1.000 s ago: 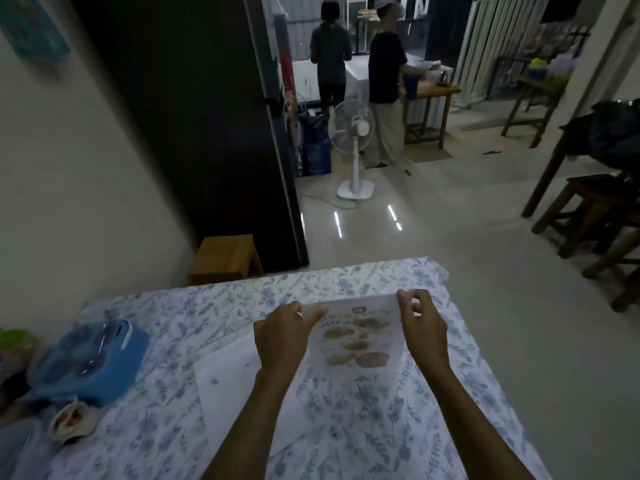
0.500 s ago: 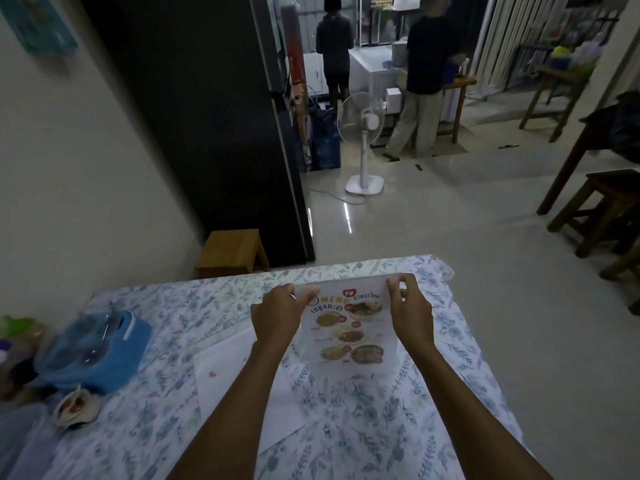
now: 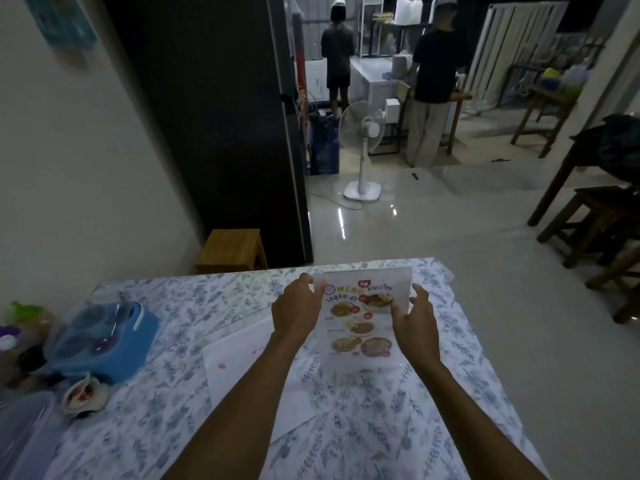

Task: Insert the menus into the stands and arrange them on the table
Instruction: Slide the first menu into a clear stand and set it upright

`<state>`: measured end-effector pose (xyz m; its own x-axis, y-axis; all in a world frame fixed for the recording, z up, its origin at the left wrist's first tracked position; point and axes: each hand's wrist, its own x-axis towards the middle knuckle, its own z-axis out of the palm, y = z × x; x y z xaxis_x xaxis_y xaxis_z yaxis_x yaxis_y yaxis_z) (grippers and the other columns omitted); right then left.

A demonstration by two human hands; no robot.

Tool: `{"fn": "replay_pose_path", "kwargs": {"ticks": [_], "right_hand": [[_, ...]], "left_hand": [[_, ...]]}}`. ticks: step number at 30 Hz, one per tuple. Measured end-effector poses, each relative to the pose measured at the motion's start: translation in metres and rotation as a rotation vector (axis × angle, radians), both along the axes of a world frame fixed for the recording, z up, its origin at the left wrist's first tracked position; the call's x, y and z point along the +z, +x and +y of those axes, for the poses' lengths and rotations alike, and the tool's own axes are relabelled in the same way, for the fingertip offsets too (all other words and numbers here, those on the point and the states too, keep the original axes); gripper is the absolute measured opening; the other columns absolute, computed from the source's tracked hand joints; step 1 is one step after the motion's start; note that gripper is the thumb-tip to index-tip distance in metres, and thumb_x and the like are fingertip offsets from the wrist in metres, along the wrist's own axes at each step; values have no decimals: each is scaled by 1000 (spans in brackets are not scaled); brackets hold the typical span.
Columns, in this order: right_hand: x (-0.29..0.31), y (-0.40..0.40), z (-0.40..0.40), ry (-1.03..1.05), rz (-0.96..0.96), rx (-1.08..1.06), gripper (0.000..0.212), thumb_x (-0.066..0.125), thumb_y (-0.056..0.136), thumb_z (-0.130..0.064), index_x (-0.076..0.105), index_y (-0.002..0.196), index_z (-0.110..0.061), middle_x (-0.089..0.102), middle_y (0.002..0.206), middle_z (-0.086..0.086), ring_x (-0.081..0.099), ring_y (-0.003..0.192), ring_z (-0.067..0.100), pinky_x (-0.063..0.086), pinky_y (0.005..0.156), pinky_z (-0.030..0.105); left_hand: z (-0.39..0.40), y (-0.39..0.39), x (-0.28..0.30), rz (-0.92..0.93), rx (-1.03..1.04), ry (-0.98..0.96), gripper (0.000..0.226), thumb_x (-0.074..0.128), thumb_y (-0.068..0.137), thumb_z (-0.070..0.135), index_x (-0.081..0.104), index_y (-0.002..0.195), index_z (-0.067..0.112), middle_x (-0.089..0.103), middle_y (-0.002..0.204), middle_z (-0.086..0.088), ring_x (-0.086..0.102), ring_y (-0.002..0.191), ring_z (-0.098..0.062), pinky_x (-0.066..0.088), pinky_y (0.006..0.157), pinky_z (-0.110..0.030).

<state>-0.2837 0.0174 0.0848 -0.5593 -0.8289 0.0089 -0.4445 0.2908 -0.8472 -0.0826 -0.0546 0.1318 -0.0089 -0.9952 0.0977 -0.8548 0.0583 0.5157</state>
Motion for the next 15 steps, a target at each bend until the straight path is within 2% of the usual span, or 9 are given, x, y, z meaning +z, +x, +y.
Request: {"fn": "replay_pose_path", "kwargs": {"ticks": [5, 9, 13, 15], "right_hand": [[4, 35, 18, 0, 55, -37, 57, 58, 97, -39, 31, 145, -29, 54, 137, 8, 66, 106, 27, 56, 86, 46], [5, 91, 30, 5, 129, -7, 47, 57, 97, -36, 38, 139, -29, 60, 130, 5, 64, 102, 21, 54, 83, 41], [-10, 160, 34, 48, 171, 53, 54, 59, 95, -41, 36, 143, -28, 58, 138, 3, 64, 114, 24, 52, 93, 41], [-21, 195, 38, 99, 170, 98, 55, 59, 95, -42, 35, 143, -28, 58, 138, 5, 66, 113, 24, 53, 91, 40]], "left_hand": [[6, 25, 2, 41, -100, 13, 51, 44, 95, 58, 54, 129, 21, 69, 118, -3, 65, 104, -26, 53, 83, -38], [20, 64, -2, 86, -127, -6, 51, 42, 94, 62, 55, 127, 24, 69, 119, -1, 65, 103, -23, 53, 84, -38], [35, 121, -23, 107, -92, 31, 52, 41, 93, 63, 57, 123, 24, 70, 116, -1, 66, 101, -21, 54, 86, -39], [45, 154, -35, 99, -64, 54, 49, 42, 94, 61, 58, 121, 23, 70, 114, 0, 66, 101, -22, 54, 85, -38]]}}
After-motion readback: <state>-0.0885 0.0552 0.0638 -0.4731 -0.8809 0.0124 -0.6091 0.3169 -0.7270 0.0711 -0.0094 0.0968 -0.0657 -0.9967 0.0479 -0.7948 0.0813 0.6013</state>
